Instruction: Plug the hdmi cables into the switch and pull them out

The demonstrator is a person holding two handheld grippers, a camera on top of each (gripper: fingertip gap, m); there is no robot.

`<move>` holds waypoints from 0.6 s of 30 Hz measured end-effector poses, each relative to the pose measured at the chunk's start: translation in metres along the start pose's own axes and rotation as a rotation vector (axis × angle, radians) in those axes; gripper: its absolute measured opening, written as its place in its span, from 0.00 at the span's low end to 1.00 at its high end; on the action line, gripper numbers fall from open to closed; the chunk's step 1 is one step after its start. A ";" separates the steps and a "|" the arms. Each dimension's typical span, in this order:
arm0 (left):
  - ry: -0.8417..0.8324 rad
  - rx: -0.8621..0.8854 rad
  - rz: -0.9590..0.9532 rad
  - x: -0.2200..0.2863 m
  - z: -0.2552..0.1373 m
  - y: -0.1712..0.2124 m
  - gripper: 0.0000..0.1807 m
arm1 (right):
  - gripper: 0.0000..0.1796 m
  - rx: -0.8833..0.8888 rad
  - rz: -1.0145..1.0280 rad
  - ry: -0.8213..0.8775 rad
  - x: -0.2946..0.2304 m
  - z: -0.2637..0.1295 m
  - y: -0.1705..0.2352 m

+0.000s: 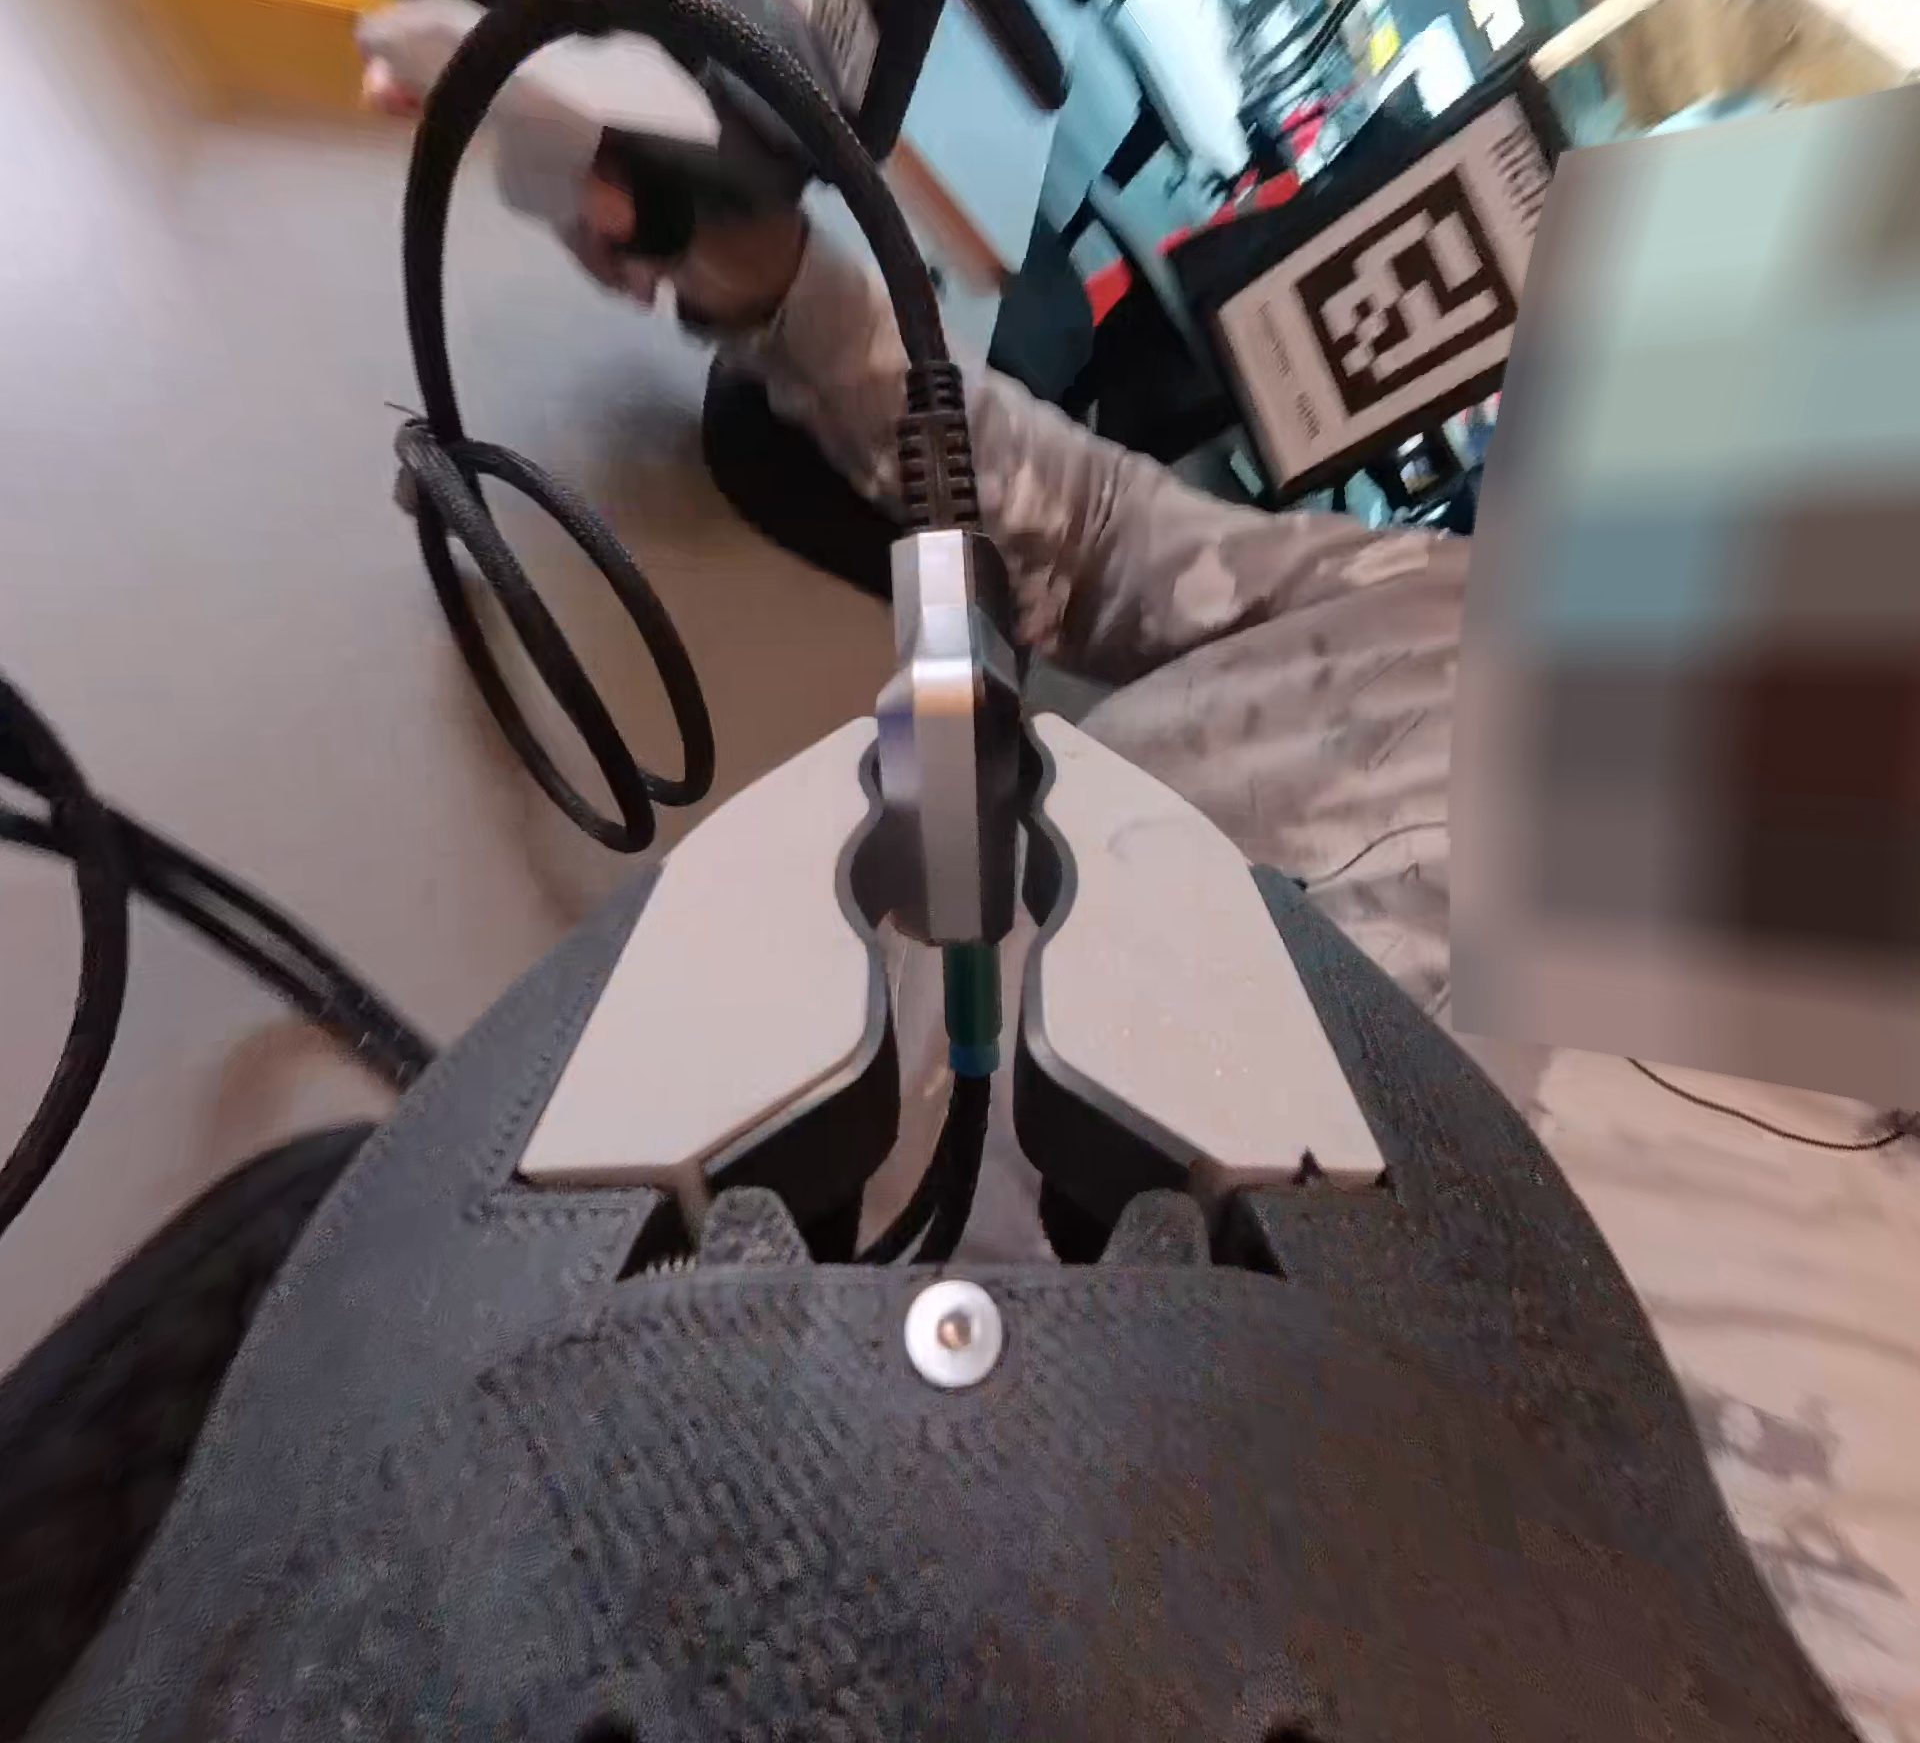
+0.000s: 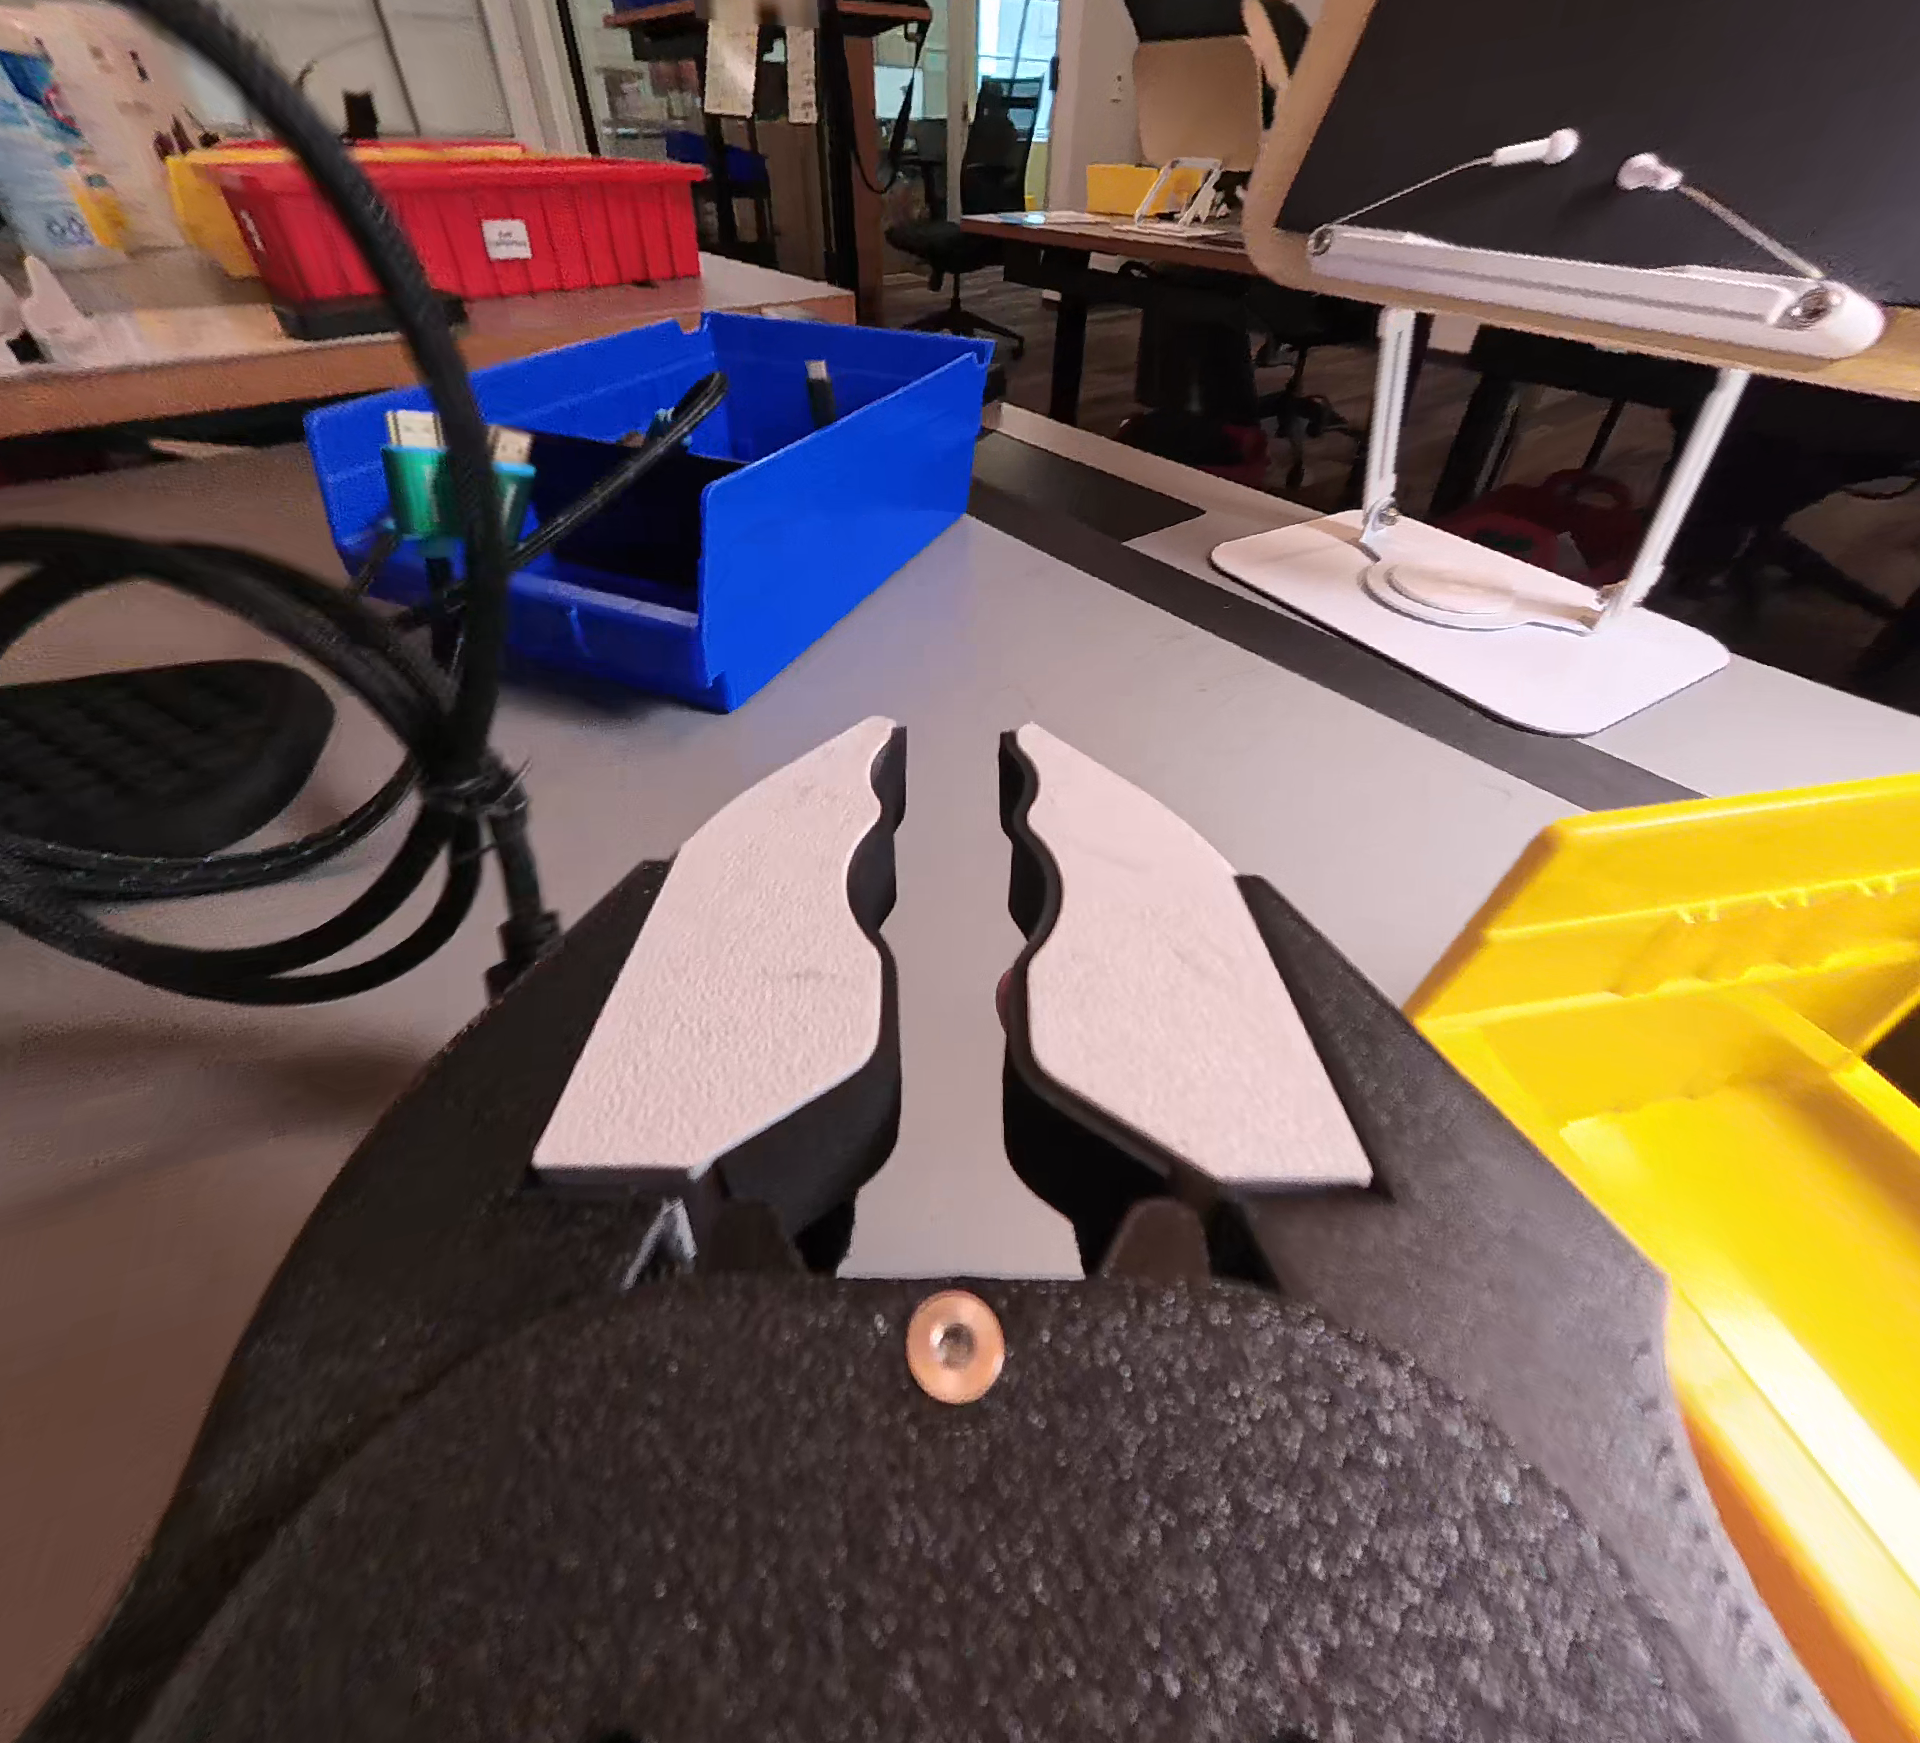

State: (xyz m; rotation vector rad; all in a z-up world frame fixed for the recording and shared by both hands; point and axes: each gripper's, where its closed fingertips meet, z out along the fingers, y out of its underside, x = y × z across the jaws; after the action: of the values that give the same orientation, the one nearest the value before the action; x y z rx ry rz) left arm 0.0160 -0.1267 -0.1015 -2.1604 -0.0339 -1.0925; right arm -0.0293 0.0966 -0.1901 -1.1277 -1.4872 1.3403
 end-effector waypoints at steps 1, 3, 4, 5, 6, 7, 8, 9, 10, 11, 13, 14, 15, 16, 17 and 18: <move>-0.025 -0.058 -0.011 0.001 -0.002 0.007 0.12 | 0.09 0.009 0.013 0.008 0.004 -0.002 -0.002; -0.016 -0.220 -0.016 0.013 -0.003 0.028 0.12 | 0.09 0.021 0.035 0.021 0.010 -0.006 -0.004; -0.027 -0.292 -0.010 0.018 -0.001 0.037 0.12 | 0.09 0.023 0.045 0.027 0.012 -0.007 -0.004; -0.037 -0.375 -0.002 0.023 0.001 0.048 0.12 | 0.09 0.024 0.054 0.032 0.014 -0.008 -0.004; -0.052 -0.452 0.010 0.027 0.002 0.058 0.12 | 0.09 0.024 0.060 0.035 0.016 -0.009 -0.003; -0.066 -0.522 0.015 0.031 0.002 0.066 0.12 | 0.09 0.026 0.063 0.035 0.016 -0.009 -0.003; -0.080 -0.584 0.016 0.035 0.001 0.071 0.12 | 0.09 0.026 0.063 0.035 0.017 -0.009 -0.003; -0.093 -0.637 0.019 0.037 -0.001 0.075 0.12 | 0.09 0.024 0.062 0.033 0.016 -0.009 -0.003; -0.107 -0.680 0.029 0.039 -0.003 0.076 0.12 | 0.09 0.022 0.057 0.031 0.015 -0.009 -0.003; -0.119 -0.714 0.038 0.041 -0.006 0.076 0.12 | 0.09 0.019 0.049 0.028 0.014 -0.009 -0.003; -0.140 -0.774 0.062 0.045 -0.012 0.076 0.12 | 0.09 0.012 0.026 0.024 0.011 -0.009 -0.003; -0.154 -0.810 0.083 0.048 -0.016 0.075 0.12 | 0.09 0.007 0.012 0.022 0.010 -0.009 -0.003; -0.168 -0.847 0.111 0.051 -0.020 0.074 0.12 | 0.09 0.003 -0.001 0.021 0.008 -0.009 -0.002; -0.185 -0.885 0.142 0.054 -0.026 0.072 0.12 | 0.09 0.000 -0.010 0.018 0.007 -0.008 -0.002; -0.198 -0.921 0.175 0.057 -0.031 0.070 0.12 | 0.09 -0.002 -0.015 0.014 0.006 -0.008 -0.002; -0.207 -0.955 0.212 0.061 -0.036 0.068 0.13 | 0.09 -0.003 -0.015 0.009 0.005 -0.008 -0.002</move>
State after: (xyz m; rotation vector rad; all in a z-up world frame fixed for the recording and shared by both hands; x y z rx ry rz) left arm 0.0518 -0.2159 -0.0828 -3.0052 0.7427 -0.8261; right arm -0.0236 0.1034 -0.1876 -1.1203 -1.4889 1.3219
